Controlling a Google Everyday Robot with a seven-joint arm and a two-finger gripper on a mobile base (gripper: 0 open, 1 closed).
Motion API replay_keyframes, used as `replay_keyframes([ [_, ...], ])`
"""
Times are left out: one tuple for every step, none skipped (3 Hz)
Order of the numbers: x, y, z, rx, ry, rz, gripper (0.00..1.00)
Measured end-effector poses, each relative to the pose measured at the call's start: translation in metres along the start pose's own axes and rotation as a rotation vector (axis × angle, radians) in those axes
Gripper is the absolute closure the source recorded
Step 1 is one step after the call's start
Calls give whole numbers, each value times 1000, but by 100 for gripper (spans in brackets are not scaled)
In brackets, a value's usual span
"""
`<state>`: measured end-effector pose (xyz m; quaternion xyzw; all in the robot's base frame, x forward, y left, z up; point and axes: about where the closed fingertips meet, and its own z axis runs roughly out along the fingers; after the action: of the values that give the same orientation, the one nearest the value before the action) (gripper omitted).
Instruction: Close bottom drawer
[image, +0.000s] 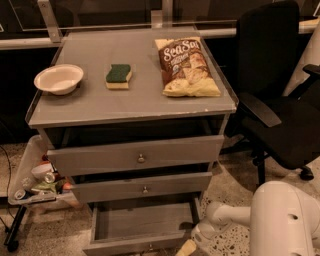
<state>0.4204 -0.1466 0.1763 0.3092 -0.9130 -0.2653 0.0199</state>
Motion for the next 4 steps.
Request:
replay_keyframes([
  [0,0,0,0,0,0,0],
  [0,0,0,0,0,0,18],
  [0,0,0,0,0,0,41],
  [-3,-2,1,14,-1,-1,64],
])
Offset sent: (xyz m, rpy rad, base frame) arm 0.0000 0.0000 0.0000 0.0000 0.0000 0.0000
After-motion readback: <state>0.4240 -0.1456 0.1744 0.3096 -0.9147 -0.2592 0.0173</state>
